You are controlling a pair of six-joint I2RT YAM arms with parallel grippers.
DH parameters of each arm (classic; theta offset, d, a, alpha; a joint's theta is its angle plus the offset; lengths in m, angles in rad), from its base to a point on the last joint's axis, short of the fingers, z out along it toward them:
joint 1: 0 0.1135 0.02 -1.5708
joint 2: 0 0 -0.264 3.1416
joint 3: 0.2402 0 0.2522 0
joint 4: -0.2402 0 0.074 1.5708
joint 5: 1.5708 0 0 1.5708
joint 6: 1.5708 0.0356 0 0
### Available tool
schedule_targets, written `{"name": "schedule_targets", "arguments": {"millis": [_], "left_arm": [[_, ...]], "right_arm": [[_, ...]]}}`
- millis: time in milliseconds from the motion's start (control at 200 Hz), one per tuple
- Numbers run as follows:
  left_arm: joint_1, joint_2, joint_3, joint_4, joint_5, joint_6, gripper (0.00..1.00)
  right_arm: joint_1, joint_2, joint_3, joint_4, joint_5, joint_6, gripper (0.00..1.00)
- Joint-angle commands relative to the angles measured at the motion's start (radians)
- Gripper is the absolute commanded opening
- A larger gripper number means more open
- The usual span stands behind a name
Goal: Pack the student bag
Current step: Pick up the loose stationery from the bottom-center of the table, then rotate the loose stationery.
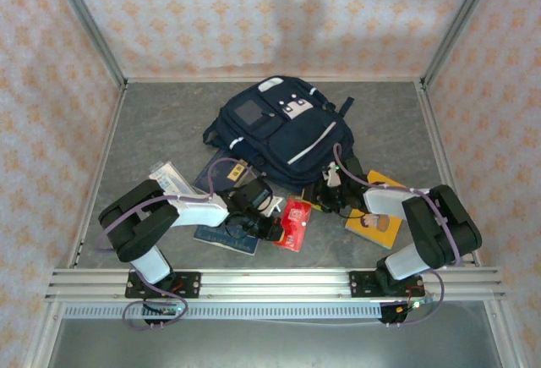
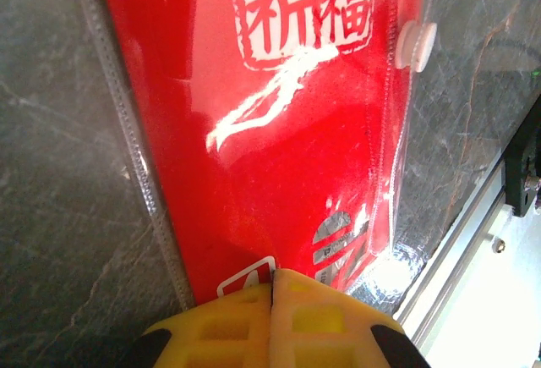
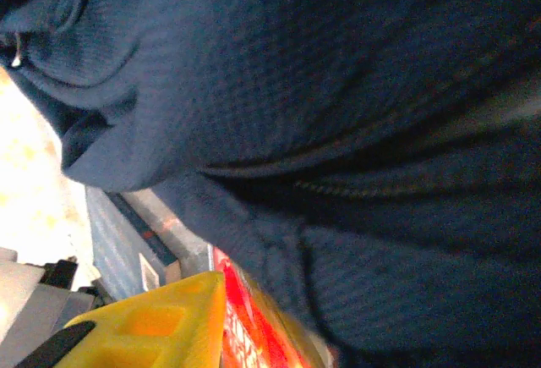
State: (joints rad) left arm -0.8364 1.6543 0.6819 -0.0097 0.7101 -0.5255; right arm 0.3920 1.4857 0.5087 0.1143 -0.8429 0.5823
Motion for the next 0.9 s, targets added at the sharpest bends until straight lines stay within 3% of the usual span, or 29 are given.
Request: {"name": "schedule_targets", "arguments": {"millis": [0,110,180,345,455,510,595,736,896], "left_arm": [[0.007,0.070,-0.035,-0.111,-0.135,0.013,0.00],[0.007,0.046,-0.029,-0.136,-0.152,0.009,0.00],[0.007,-0.001,-0.027,-0.164,-0.177,-0.001,0.09],[0.009,-0.205,0.010,-0.274,-0.205,-0.031,0.41],[0.020,-0.347,0.078,-0.408,-0.257,0.013,0.58],[0.043,-0.404,0.108,-0.454,-0.262,0.026,0.74],[0.099,-0.477,0.128,-0.459,-0.222,0.029,0.90],[0.201,-0.545,0.109,-0.321,-0.077,-0.045,0.92],[0.209,-0.536,0.108,-0.133,0.078,-0.124,0.85]], "right_arm": [[0.025,-0.010,-0.025,0.058,-0.103,0.030,0.22],[0.025,-0.056,-0.029,0.015,-0.060,0.017,0.11],[0.024,-0.115,-0.009,-0.062,-0.009,-0.009,0.06],[0.022,-0.281,0.076,-0.220,0.050,-0.054,0.01],[0.022,-0.349,0.154,-0.289,0.016,-0.089,0.01],[0.021,-0.364,0.192,-0.315,-0.005,-0.108,0.01],[0.021,-0.378,0.232,-0.316,-0.051,-0.116,0.01],[0.021,-0.386,0.271,-0.249,-0.169,-0.087,0.01],[0.021,-0.404,0.276,-0.166,-0.245,-0.036,0.01]]}}
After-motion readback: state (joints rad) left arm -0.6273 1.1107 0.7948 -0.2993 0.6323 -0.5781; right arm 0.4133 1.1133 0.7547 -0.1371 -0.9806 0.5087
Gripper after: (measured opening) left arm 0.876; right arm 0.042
